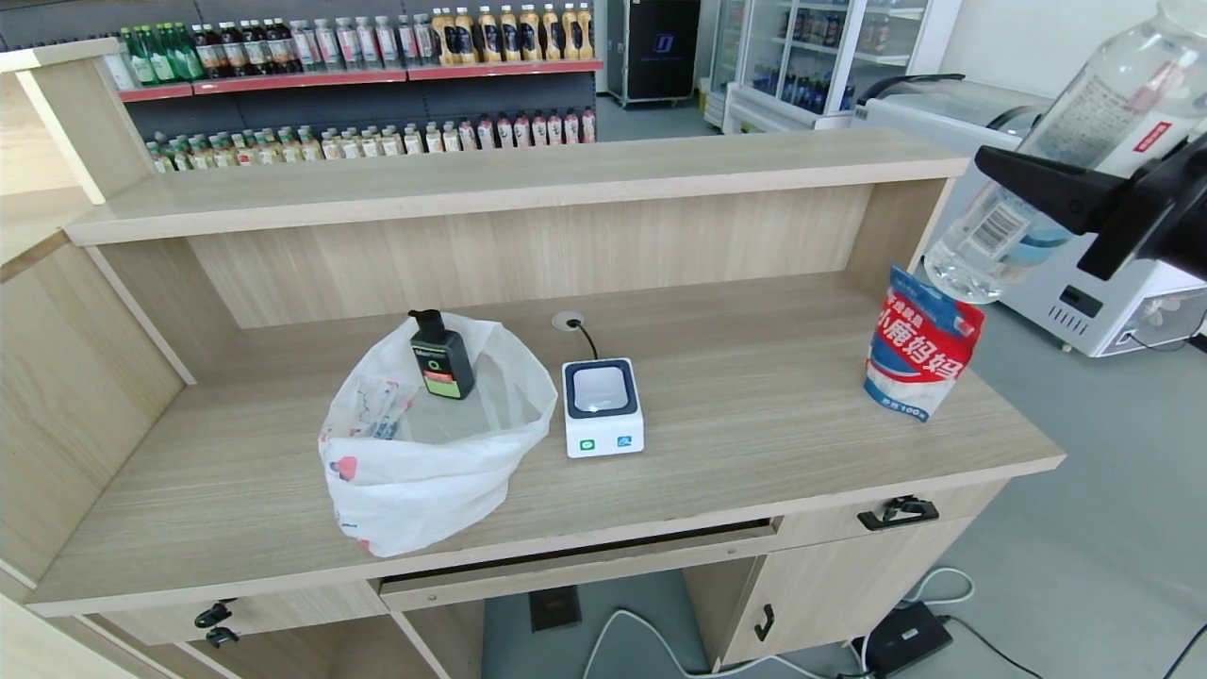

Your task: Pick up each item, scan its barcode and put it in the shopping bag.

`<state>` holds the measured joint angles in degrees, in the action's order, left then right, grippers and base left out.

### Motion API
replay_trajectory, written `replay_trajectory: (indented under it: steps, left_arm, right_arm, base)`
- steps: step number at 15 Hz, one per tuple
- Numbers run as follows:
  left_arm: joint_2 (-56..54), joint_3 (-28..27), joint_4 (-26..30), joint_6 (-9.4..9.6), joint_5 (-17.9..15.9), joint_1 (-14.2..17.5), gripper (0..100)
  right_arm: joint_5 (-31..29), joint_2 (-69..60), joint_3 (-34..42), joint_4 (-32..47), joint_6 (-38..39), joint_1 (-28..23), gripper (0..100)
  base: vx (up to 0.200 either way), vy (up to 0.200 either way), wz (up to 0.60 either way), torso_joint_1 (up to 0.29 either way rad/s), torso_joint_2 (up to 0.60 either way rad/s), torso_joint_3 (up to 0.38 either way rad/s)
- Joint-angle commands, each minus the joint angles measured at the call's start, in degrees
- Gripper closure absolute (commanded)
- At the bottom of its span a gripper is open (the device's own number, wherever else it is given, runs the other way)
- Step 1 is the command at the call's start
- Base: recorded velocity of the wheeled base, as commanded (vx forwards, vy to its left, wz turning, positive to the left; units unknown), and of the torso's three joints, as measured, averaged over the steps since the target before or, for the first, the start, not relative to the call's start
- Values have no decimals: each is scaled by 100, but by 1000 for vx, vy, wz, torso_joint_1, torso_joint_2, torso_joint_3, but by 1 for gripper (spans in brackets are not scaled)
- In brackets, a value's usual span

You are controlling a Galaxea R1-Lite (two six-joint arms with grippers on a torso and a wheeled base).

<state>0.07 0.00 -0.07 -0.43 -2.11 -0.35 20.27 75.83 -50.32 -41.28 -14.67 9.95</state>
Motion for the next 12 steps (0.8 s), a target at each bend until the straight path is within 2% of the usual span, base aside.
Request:
replay_trajectory:
  steps: [1,3,6,7,10,12]
  left_arm:
    - [1,0,-1,-1,0,0,0]
    - [1,0,7,-1,0,0,0]
    - [1,0,-1,-1,0,0,0]
    - [1,0,7,-1,0,0,0]
    - [1,0,-1,-1,0,0,0]
    - [1,0,7,-1,0,0,0]
  right_arm:
    - [-6,-15,5,23,-1,7,100]
    - [-6,205,66,-3,-247,-98,100]
    - [-6,600,40,-3,-1249,-705,100]
    - [-6,626,23,-21,-1276,-801,100]
    - [-15,609,66,50,-1293,-828,100]
    - [-15,618,49,41,-1311,-828,100]
  base:
    - [0,0,0,193,-530,-334]
    - [0,0,0,220,-561,-356]
    - [0,0,0,237,-595,-359]
    - [0,0,0,154,-398,-227]
    - [0,0,0,34,-68,-42]
    - [0,0,600,5,-12,-10]
